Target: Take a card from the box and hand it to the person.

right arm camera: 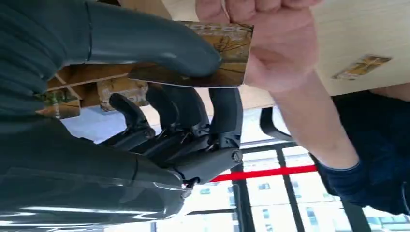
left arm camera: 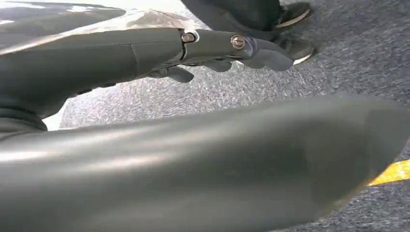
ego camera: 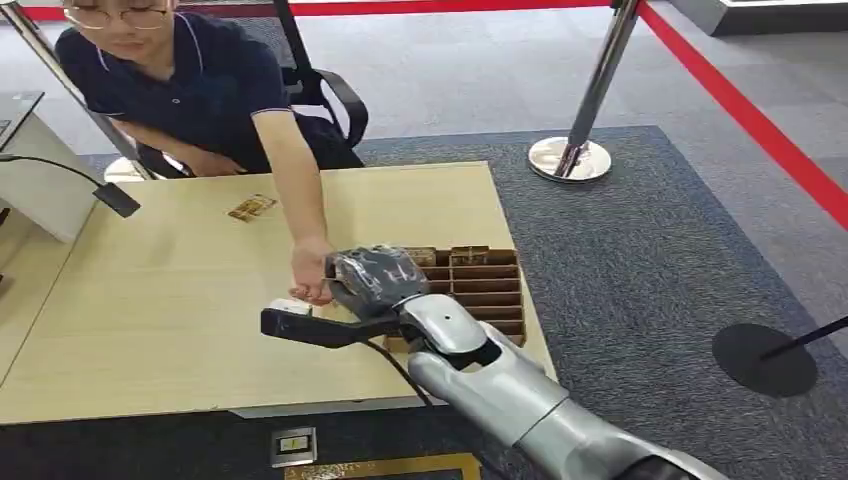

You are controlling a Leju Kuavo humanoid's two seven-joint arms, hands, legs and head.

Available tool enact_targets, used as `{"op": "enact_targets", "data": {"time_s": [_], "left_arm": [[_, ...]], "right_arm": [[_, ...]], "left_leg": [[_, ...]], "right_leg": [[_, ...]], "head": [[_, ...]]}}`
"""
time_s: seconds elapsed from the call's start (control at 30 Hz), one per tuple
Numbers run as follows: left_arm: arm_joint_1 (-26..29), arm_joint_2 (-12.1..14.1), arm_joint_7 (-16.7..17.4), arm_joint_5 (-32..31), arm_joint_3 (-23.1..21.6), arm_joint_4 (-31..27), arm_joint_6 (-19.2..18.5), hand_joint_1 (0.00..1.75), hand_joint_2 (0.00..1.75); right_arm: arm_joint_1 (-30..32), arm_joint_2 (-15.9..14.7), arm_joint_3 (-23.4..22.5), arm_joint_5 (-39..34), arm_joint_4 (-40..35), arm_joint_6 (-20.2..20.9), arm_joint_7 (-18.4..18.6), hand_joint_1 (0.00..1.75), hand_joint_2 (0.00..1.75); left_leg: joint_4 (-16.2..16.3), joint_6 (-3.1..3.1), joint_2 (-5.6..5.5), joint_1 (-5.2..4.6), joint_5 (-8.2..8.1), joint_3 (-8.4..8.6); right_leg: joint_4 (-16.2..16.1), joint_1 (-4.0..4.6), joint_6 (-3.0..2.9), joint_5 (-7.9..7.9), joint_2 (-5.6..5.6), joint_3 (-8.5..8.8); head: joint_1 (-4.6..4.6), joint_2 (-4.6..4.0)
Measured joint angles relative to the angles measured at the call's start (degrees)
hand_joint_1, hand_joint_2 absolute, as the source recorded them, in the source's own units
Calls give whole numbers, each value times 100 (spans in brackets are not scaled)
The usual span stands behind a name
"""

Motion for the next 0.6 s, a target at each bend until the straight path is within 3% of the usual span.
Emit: {"op": "enact_targets", "data": {"time_s": [0.2,0.27,0.3,0.33,0.43,0.47,0.6], "left_arm": [[-1,0,-41,-7,-4,0,0,0,0],[0,0,-42,-7,-4,0,0,0,0],[0,0,-42,-7,-7,0,0,0,0],[-1,0,-42,-7,-7,0,0,0,0],[-1,0,-50,11,-5,0,0,0,0],[-1,0,-52,15,-7,0,0,0,0],[1,-4,-59,59,-4,0,0,0,0]], "right_arm": [[0,-2,37,129,120,-175,92,140,175],[0,-2,39,140,151,-181,98,129,175],[0,-2,42,142,166,-184,98,117,175],[1,-2,42,144,173,-184,98,0,175],[3,-2,46,153,219,-179,90,0,175],[3,-2,50,153,234,-179,68,0,0],[33,-4,57,142,273,-251,-13,0,0]], "left_leg": [[0,0,0,0,0,1],[0,0,0,0,0,1],[0,0,0,0,0,1],[0,0,0,0,0,1],[0,0,0,0,0,0],[0,0,0,0,0,0],[0,0,0,0,0,1]], "right_leg": [[0,0,0,0,0,-1],[0,0,0,0,0,-1],[0,0,0,0,0,-1],[0,0,0,0,0,-1],[0,0,0,0,0,-1],[0,0,0,0,0,-1],[0,0,0,0,0,-1]], "head": [[-2,0],[0,0],[-2,0],[0,0],[-2,0],[0,0],[-2,0]]}}
